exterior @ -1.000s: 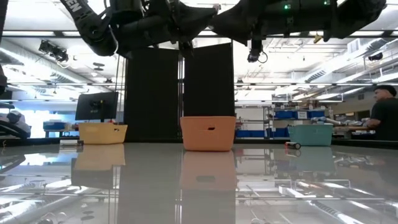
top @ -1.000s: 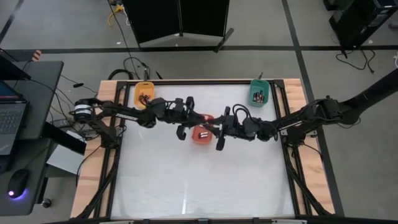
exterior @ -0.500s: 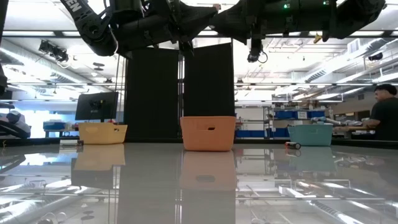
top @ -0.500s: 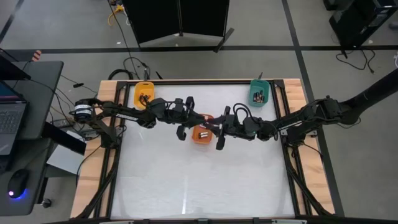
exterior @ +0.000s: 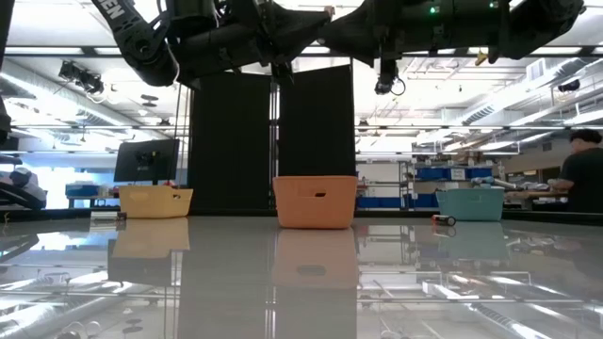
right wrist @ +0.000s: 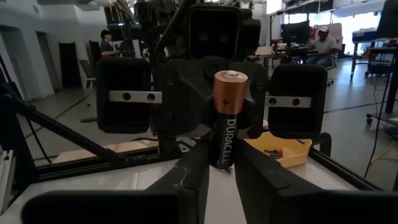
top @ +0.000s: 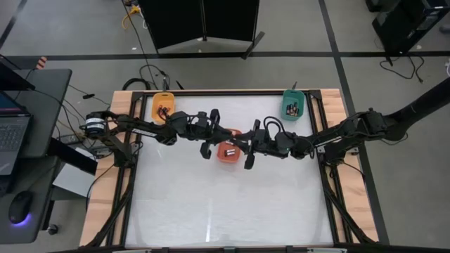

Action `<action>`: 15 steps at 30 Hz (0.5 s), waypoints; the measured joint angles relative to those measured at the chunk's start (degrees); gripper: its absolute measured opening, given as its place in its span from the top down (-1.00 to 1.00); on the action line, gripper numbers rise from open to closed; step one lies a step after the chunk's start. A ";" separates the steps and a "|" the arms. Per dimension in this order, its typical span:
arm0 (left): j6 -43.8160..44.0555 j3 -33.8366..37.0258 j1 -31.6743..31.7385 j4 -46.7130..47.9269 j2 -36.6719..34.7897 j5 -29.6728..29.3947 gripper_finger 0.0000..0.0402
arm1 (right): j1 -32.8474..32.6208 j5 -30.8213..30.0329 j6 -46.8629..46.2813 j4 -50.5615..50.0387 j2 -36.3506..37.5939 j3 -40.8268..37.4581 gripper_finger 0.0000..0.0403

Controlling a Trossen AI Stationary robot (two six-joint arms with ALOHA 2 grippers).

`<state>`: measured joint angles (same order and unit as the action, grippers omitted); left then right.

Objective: Sort batteries
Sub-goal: Put the black-brown battery into the green bin

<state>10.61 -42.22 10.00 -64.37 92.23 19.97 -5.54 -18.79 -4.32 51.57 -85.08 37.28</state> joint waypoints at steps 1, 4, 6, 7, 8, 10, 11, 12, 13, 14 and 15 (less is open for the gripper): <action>0.00 0.00 0.00 -0.26 0.04 -0.04 0.79 | -0.01 -0.04 -0.23 0.25 0.00 0.00 0.58; -0.02 -0.02 -0.02 -0.30 0.10 -0.59 0.79 | 0.00 -0.84 -0.39 1.15 -0.07 0.02 0.54; -0.04 -0.02 -0.04 -0.30 0.15 -0.74 0.79 | 0.00 -1.03 -0.37 1.56 -0.09 0.04 0.50; -0.04 -0.02 -0.04 -0.49 0.14 -0.81 0.79 | 0.00 -1.07 -0.37 1.80 -0.11 0.04 0.48; -0.05 -0.02 -0.05 -0.58 0.13 -1.04 0.79 | 0.00 -1.10 -0.37 1.96 -0.11 0.04 0.47; -0.04 -0.02 -0.10 -0.58 0.13 -1.23 0.79 | 0.00 -1.11 -0.26 2.07 -0.11 0.04 0.45; -0.11 -0.02 -0.23 -0.60 0.13 -1.27 0.79 | 0.00 -1.05 -0.08 2.07 -0.11 0.04 0.45; -0.38 -0.02 -0.35 -0.60 0.13 -1.36 0.79 | 0.00 -1.00 0.00 2.07 -0.11 0.04 0.46; -1.03 -0.02 -0.53 -0.65 0.13 -1.39 0.79 | 0.00 -0.86 0.00 2.01 -0.11 0.04 0.47; -1.35 -0.02 -0.76 -0.72 0.13 -1.55 0.79 | 0.00 -0.75 0.00 1.94 -0.11 0.04 0.49; -1.47 -0.02 -1.03 -0.83 0.13 -1.83 0.79 | -0.02 -0.67 0.03 1.90 -0.11 0.04 0.51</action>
<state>9.15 -42.24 8.97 -65.20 92.36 18.13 -5.56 -19.45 -4.29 53.47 -85.19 37.32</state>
